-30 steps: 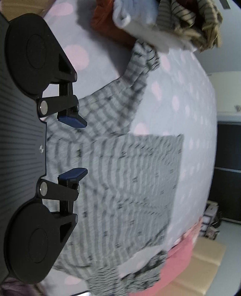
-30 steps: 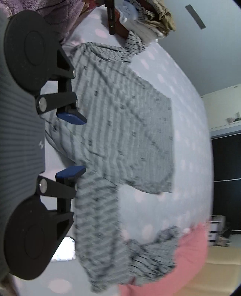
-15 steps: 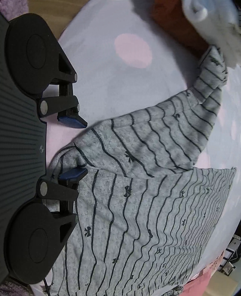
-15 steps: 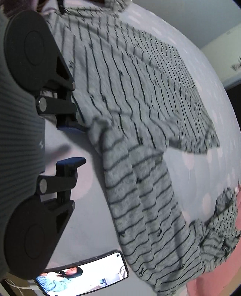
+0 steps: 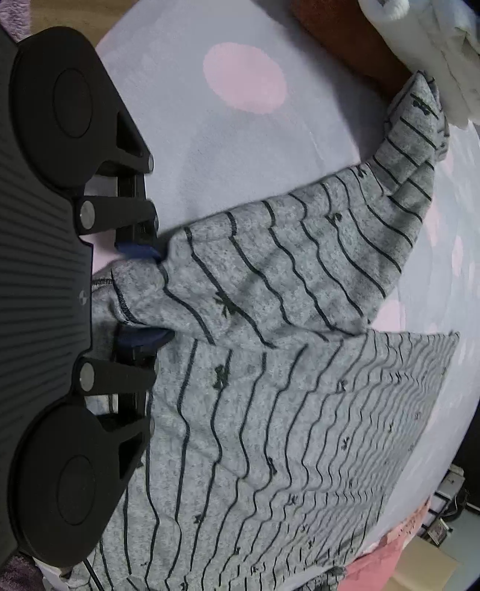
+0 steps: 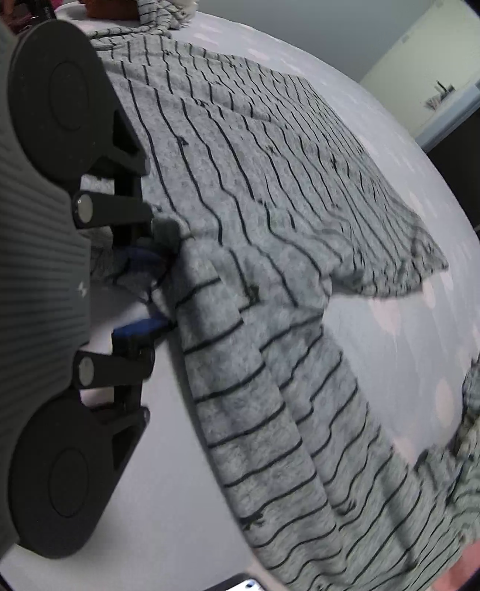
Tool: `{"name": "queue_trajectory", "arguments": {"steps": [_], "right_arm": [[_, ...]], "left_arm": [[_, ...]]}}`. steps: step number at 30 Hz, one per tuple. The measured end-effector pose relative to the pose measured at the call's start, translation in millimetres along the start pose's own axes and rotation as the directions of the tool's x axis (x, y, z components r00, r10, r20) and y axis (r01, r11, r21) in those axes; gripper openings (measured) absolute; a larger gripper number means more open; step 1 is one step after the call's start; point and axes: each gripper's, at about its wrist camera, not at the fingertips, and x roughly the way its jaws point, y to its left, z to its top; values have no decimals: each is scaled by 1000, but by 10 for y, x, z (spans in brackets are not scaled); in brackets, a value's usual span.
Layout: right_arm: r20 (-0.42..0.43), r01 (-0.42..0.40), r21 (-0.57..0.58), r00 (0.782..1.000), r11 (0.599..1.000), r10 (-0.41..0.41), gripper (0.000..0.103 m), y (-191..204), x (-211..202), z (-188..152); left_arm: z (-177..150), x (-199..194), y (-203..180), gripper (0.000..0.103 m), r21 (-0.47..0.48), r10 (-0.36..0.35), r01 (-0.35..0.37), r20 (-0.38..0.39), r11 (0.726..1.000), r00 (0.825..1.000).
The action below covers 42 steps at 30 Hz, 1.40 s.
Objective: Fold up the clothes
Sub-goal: 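Grasp the bow-print shirt hem with the left gripper while the right gripper grasps another hem point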
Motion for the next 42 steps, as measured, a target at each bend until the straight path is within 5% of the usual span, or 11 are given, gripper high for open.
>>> {"name": "queue_trajectory", "arguments": {"steps": [1,4,16,21,24,25,33,36,38,39,42], "right_arm": [[-5,-21,0,1000,1000,21,8,14,2,-2],[13,28,-28,1000,999,-27,4,62,-77,-33],[72,234,54,969,971,-237,3,-521,-869,-183],[50,222,122,972,967,-229,11,-635,-883,-303],[56,153,158,985,976,-163,36,-638,-918,-351],[52,124,169,990,978,-134,38,-621,-920,-381],[-42,29,159,999,987,-23,38,-398,-616,-502],[-59,23,156,998,987,-14,37,-339,-490,-517],[-64,28,130,998,991,-20,26,-295,-465,-515],[-65,30,117,998,993,-23,11,-273,-453,-513],[-61,39,96,998,995,-33,3,-271,-498,-504]], "left_arm": [[1,-14,-13,17,7,-1,1,5,1000,1000],[4,-59,-48,7,25,-5,5,18,1000,1000],[43,-350,169,6,-65,-13,15,29,998,1000],[6,-376,245,21,-147,-36,35,0,989,999],[-14,-421,321,43,-223,-75,72,-4,972,997],[-26,-424,308,46,-226,-83,79,-5,971,997],[-85,-219,138,46,-232,-146,130,-53,964,988],[-85,-144,105,35,-212,-121,107,-53,971,991],[-91,-157,122,18,-197,-95,82,-53,977,994],[-91,-173,154,7,-201,-95,83,-49,976,994],[-84,-263,205,3,-209,-105,98,-23,973,994]]}}
